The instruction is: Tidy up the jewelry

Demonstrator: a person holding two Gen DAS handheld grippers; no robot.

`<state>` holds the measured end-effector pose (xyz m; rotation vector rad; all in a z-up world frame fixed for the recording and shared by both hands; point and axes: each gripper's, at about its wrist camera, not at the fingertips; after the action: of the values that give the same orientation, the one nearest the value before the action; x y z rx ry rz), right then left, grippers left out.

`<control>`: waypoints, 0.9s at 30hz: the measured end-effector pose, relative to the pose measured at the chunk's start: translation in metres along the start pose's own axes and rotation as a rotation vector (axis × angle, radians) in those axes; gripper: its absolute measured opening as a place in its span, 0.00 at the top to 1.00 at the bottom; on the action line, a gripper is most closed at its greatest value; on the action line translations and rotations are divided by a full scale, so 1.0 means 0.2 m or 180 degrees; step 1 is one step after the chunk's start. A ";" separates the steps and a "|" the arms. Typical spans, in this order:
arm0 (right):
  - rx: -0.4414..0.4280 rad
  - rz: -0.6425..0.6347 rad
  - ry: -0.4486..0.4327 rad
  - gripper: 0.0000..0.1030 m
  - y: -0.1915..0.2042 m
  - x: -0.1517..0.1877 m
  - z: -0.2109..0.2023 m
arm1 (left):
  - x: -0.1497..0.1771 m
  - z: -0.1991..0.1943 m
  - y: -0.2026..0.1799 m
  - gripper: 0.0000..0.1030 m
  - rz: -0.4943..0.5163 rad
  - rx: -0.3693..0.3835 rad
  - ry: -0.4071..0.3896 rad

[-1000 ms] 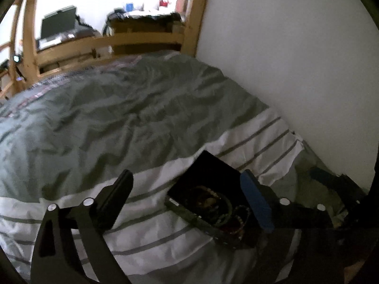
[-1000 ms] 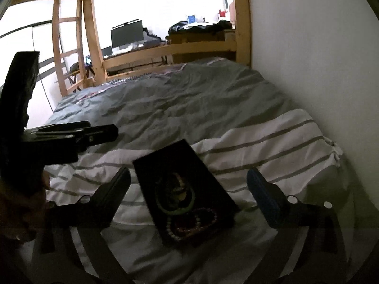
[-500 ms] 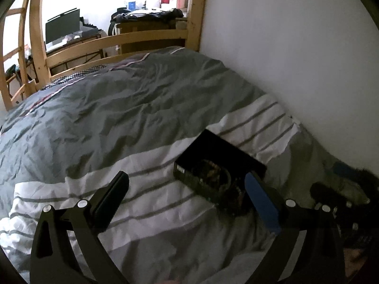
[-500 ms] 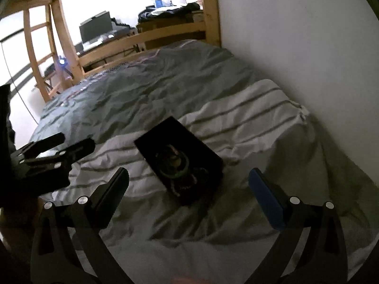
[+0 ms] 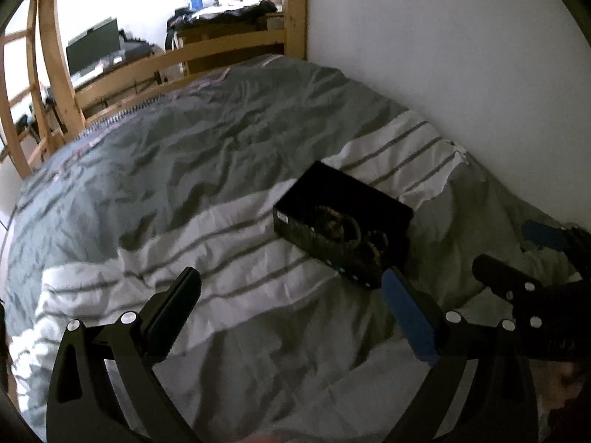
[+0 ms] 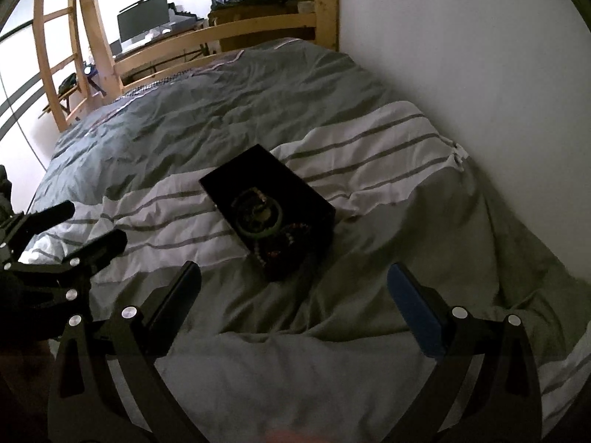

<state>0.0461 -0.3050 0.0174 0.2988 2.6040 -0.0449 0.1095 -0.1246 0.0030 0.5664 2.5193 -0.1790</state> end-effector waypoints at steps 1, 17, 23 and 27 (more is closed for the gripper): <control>0.0002 0.0003 0.0010 0.03 0.00 0.00 0.01 | 0.01 0.01 0.00 0.06 0.0003 -0.0010 0.0017; 0.0006 -0.0054 0.0152 0.04 0.01 0.06 0.06 | 0.06 0.07 -0.03 0.06 0.0094 -0.0014 0.0143; 0.0008 -0.0031 0.0139 0.03 -0.01 0.06 0.06 | 0.06 0.09 -0.02 0.06 0.0089 -0.0035 0.0169; 0.0007 -0.0036 0.0144 0.03 -0.01 0.06 0.07 | 0.06 0.09 -0.02 0.06 0.0098 -0.0038 0.0189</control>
<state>0.0430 -0.3058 0.0001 0.2890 2.6506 -0.0454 0.1069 -0.1283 -0.0198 0.6139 2.5655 -0.1376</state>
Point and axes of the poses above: each gripper's, at about its wrist camera, not at the fingertips, and z roughly the way its jaws point, y to its left, x to its underside, and after that the axes turned 7 degrees about y, right-handed
